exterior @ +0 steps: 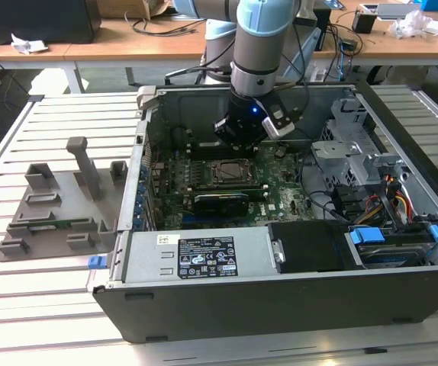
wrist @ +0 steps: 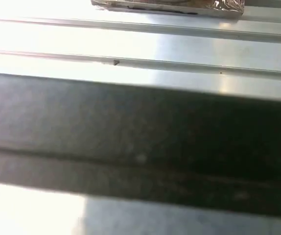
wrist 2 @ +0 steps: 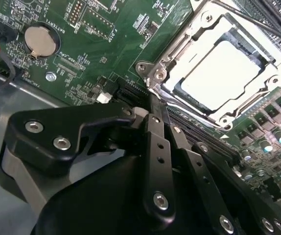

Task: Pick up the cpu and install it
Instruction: 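Install the first cpu locking lever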

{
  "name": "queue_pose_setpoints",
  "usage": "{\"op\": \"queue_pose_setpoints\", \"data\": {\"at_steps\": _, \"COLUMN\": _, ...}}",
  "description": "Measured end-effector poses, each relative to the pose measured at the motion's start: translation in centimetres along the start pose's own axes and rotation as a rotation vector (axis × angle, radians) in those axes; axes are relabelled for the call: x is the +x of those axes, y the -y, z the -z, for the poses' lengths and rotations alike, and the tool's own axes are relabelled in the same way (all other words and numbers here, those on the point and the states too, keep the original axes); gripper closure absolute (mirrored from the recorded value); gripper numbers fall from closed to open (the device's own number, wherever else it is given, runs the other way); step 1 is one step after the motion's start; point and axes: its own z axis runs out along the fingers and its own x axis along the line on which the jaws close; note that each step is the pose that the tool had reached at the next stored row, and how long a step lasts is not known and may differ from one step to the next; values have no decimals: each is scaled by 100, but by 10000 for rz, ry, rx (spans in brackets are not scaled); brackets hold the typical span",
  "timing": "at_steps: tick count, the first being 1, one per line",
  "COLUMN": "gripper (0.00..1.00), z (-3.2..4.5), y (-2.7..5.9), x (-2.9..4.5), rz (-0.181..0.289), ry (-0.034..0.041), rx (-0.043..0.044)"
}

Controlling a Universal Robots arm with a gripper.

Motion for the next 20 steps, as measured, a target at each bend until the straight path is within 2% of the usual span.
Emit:
{"op": "queue_pose_setpoints", "data": {"at_steps": 2, "gripper": 89, "z": 19, "y": 18, "x": 3, "rz": -2, "ry": -4, "rx": 20}}
{"op": "queue_pose_setpoints", "data": {"at_steps": 4, "gripper": 89, "z": 29, "y": 30, "x": 5, "rz": -7, "ry": -10, "rx": 101}}
{"op": "queue_pose_setpoints", "data": {"at_steps": 6, "gripper": 89, "z": 44, "y": 41, "x": 6, "rz": -17, "ry": -34, "rx": 372}}
{"op": "queue_pose_setpoints", "data": {"at_steps": 7, "gripper": 89, "z": 49, "y": 46, "x": 7, "rz": -26, "ry": -53, "rx": 577}}
{"op": "queue_pose_setpoints", "data": {"at_steps": 8, "gripper": 89, "z": 56, "y": 54, "x": 8, "rz": -39, "ry": -80, "rx": 875}}
{"op": "queue_pose_setpoints", "data": {"at_steps": 9, "gripper": 89, "z": 70, "y": 67, "x": 10, "rz": -55, "ry": -114, "rx": 1267}}
{"op": "queue_pose_setpoints", "data": {"at_steps": 10, "gripper": 89, "z": 78, "y": 75, "x": 11, "rz": -63, "ry": -127, "rx": 1422}}
{"op": "queue_pose_setpoints", "data": {"at_steps": 11, "gripper": 89, "z": 85, "y": 83, "x": 12, "rz": -66, "ry": -137, "rx": 1533}}
{"op": "queue_pose_setpoints", "data": {"at_steps": 12, "gripper": 89, "z": 97, "y": 104, "x": 14, "rz": -76, "ry": -162, "rx": 1794}}
{"op": "queue_pose_setpoints", "data": {"at_steps": 13, "gripper": 89, "z": 103, "y": 118, "x": 16, "rz": -83, "ry": -172, "rx": 1898}}
{"op": "queue_pose_setpoints", "data": {"at_steps": 15, "gripper": 89, "z": 135, "y": 129, "x": 19, "rz": -85, "ry": -174, "rx": 1928}}
{"op": "queue_pose_setpoints", "data": {"at_steps": 17, "gripper": 89, "z": 279, "y": 115, "x": 24, "rz": -85, "ry": -173, "rx": 1928}}
{"op": "queue_pose_setpoints", "data": {"at_steps": 19, "gripper": 89, "z": 353, "y": 107, "x": 26, "rz": -85, "ry": -173, "rx": 1928}}
{"op": "queue_pose_setpoints", "data": {"at_steps": 20, "gripper": 89, "z": 441, "y": 97, "x": 29, "rz": -85, "ry": -174, "rx": 1928}}
